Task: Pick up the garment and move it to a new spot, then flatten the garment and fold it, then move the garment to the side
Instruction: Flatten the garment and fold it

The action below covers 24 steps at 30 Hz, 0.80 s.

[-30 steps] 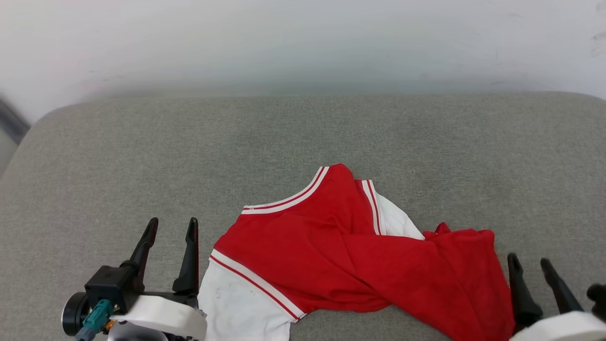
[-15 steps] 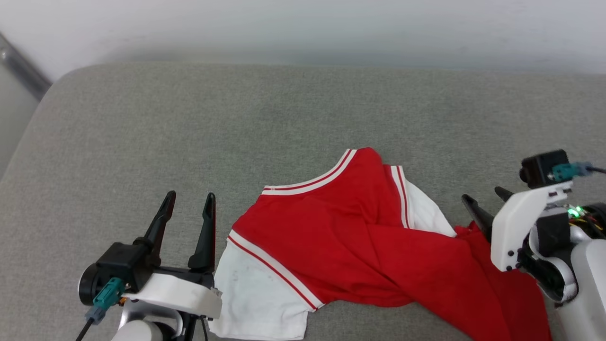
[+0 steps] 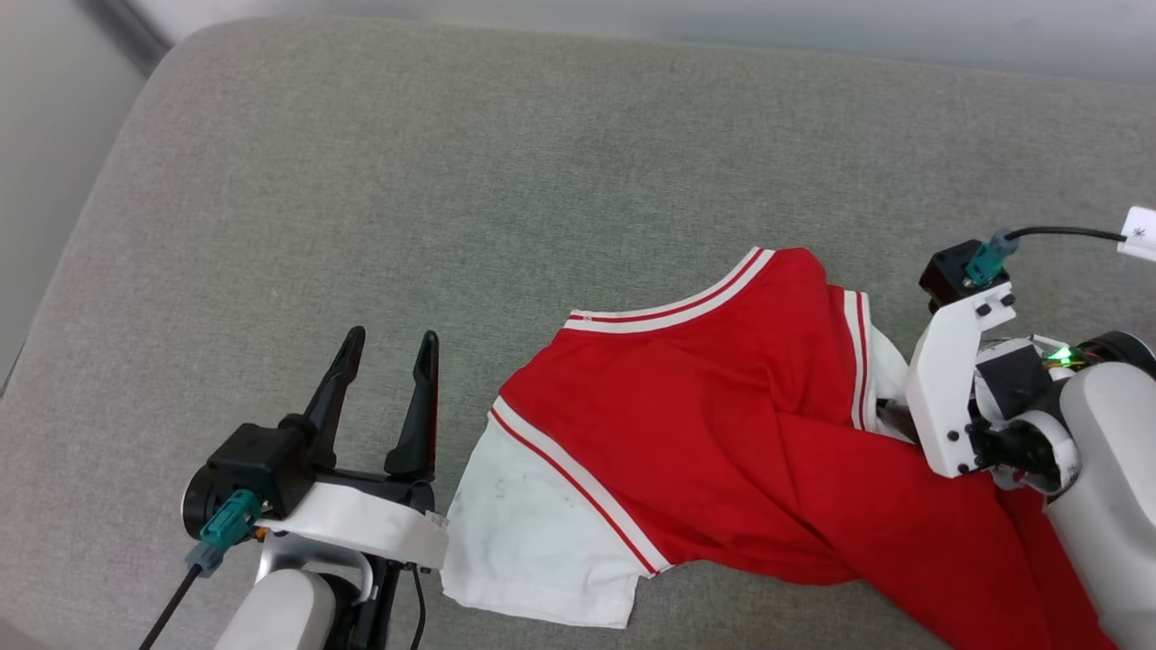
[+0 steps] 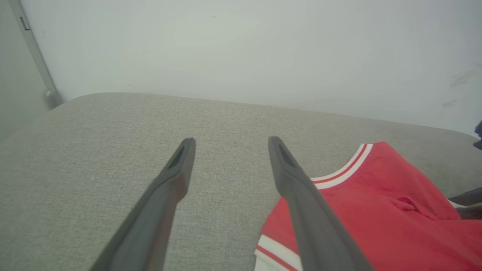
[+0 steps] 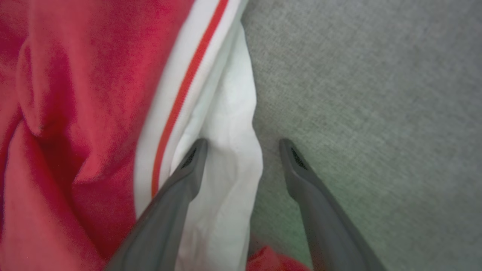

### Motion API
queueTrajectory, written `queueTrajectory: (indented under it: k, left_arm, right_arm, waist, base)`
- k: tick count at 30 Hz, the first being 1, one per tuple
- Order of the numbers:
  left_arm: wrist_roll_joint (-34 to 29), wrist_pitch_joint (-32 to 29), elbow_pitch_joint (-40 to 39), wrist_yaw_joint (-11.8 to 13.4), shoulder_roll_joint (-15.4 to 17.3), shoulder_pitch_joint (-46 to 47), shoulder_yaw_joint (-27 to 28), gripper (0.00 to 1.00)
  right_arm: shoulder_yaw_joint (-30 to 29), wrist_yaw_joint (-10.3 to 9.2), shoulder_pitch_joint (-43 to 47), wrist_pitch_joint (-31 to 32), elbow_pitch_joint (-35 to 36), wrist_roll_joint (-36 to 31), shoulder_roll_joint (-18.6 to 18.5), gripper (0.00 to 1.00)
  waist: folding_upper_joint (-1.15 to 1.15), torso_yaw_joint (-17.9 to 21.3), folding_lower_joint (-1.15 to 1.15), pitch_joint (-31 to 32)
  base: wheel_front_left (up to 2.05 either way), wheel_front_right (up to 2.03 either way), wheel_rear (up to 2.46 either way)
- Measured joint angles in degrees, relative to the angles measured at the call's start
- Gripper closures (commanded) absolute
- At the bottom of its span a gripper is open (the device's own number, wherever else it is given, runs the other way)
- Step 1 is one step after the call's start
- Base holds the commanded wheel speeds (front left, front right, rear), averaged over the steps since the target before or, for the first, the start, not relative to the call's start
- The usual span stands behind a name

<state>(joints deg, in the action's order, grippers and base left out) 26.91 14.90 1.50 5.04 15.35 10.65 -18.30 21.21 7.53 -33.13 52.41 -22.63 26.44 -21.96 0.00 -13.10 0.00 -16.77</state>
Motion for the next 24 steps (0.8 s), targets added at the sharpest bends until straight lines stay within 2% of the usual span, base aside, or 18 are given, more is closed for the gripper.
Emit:
queueTrajectory:
  k: [2, 3, 4, 5, 10, 14, 15, 20, 24]
  left_arm:
    - [-0.34, 0.0, 0.31, -0.38, -0.51, 0.05, 0.56, 0.0]
    - [-0.56, 0.0, 0.4, -0.54, -0.82, 0.05, 0.81, 0.0]
    - [-0.68, 0.0, 0.54, -0.66, -1.09, 0.05, 1.08, 0.0]
    - [-0.99, 0.0, 0.7, -0.94, -1.32, 0.04, 1.36, 0.0]
    - [-1.92, 0.01, 1.18, -1.62, -2.26, -0.36, 2.48, 0.0]
    - [-2.61, 0.1, 1.65, -1.99, -2.26, -1.36, 3.27, 0.0]
    - [-2.99, 0.16, 1.98, -1.94, -2.12, -2.92, 3.87, 0.0]
    - [-3.03, 0.16, 1.66, -1.23, -1.66, -5.04, 4.21, 0.0]
    - [-2.97, -0.32, 1.09, -0.65, -1.03, -6.5, 4.53, 0.0]
  right_arm:
    - [-0.45, 0.01, -0.58, 1.59, -1.0, 0.25, 0.16, 0.0]
    - [-0.6, 0.01, -0.73, 2.22, -1.3, 0.27, 0.36, 0.52]
    - [-0.62, 0.0, -0.82, 2.46, -1.41, 0.27, 0.48, 0.85]
    - [-0.55, -0.01, -0.87, 2.54, -1.48, 0.29, 0.52, 1.0]
    - [-0.52, -0.01, -0.86, -2.8, -0.33, -0.82, 0.91, 1.0]
    - [-4.11, -0.02, -1.31, -8.57, 0.86, -2.69, 1.48, 1.0]
    - [-10.18, -0.02, 0.13, -11.4, 1.48, -3.83, 1.91, 1.0]
    - [-21.18, -0.02, 7.76, -13.61, 3.98, -6.37, 2.76, 1.0]
    - [-29.28, -0.02, 16.97, -13.72, 7.78, -8.95, 6.25, 1.0]
  waist:
    - [0.0, -0.41, 0.0, -0.23]
    - [0.0, -0.45, 0.0, -0.2]
    - [0.0, -0.45, 0.0, -0.13]
    - [0.0, -0.43, 0.0, -0.04]
    - [0.0, 0.42, 0.0, 1.01]
    - [0.0, 1.86, 0.0, 2.42]
    - [0.0, 3.75, 0.0, 4.22]
    - [0.0, 6.39, 0.0, 6.3]
    - [0.0, 8.33, 0.0, 7.59]
  base:
    - [0.0, 0.0, 0.0]
    - [0.0, 0.0, 0.0]
    - [0.0, 0.0, 0.0]
    - [0.0, 0.0, 0.0]
    - [0.0, 0.0, 0.0]
    - [0.0, 0.0, 0.0]
    - [0.0, 0.0, 0.0]
    - [0.0, 0.0, 0.0]
    - [0.0, 0.0, 0.0]
